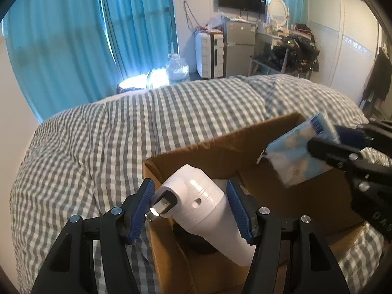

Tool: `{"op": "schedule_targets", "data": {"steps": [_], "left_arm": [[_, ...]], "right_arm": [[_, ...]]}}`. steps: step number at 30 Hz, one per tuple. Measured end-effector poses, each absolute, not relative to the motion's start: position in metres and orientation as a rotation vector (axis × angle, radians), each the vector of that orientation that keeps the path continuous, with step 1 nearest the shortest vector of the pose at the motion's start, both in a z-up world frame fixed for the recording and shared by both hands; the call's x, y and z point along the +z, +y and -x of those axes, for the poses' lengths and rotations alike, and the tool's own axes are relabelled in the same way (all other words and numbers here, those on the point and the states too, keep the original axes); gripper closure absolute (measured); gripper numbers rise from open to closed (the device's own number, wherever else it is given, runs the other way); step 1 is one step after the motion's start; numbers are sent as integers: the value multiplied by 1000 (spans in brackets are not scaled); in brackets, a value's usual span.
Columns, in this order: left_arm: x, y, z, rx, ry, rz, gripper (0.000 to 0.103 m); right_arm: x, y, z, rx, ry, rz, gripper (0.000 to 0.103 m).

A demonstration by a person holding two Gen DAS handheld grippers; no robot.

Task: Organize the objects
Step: 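Open both tools to release the hair dryer and tissue pack into the box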

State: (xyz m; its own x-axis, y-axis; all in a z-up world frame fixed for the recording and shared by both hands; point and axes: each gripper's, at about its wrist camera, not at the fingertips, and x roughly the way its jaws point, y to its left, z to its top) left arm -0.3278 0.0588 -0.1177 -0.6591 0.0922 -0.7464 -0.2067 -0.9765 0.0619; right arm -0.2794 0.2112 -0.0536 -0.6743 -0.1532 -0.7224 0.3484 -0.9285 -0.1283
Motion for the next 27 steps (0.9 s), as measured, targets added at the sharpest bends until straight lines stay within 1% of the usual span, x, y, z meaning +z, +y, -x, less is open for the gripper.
{"op": "schedule_targets", "data": {"steps": [1, 2, 3, 4, 5, 6, 10, 11, 12, 14, 16, 17, 21, 23, 27], "left_arm": [[-117, 57, 325, 2712, 198, 1198, 40], [-116, 57, 323, 2709, 192, 1191, 36], [-113, 57, 320, 2708, 188, 1186, 31], [-108, 57, 317, 2716, 185, 1178, 20], [-102, 57, 312, 2730, 182, 1160, 16], [-96, 56, 308, 2739, 181, 1145, 16], [-65, 53, 289, 2775, 169, 1104, 11], [-56, 52, 282, 2787, 160, 1089, 10], [-46, 50, 273, 2799, 153, 1071, 9], [-25, 47, 257, 2822, 142, 1039, 4], [-2, 45, 241, 2845, 135, 994, 3], [8, 44, 233, 2856, 137, 967, 1], [44, 43, 198, 2901, 182, 876, 0], [53, 40, 181, 2918, 192, 848, 0], [56, 38, 153, 2929, 213, 860, 0]], "right_arm": [[-53, 215, 279, -2623, 365, -1091, 78], [-51, 216, 277, -2628, 357, -1082, 75], [-49, 217, 274, -2633, 351, -1071, 68], [-45, 217, 271, -2642, 344, -1056, 63], [-39, 218, 266, -2655, 334, -1035, 55], [-32, 220, 261, -2667, 320, -1014, 50], [1, 226, 244, -2691, 273, -953, 46], [11, 227, 235, -2698, 269, -934, 40], [21, 227, 227, -2705, 270, -919, 31], [42, 229, 209, -2725, 268, -884, 23], [62, 231, 193, -2740, 253, -845, 19], [74, 234, 182, -2747, 241, -825, 14], [108, 238, 143, -2765, 232, -747, 7], [122, 240, 122, -2781, 250, -707, 4], [137, 242, 90, -2804, 299, -664, 3]]}}
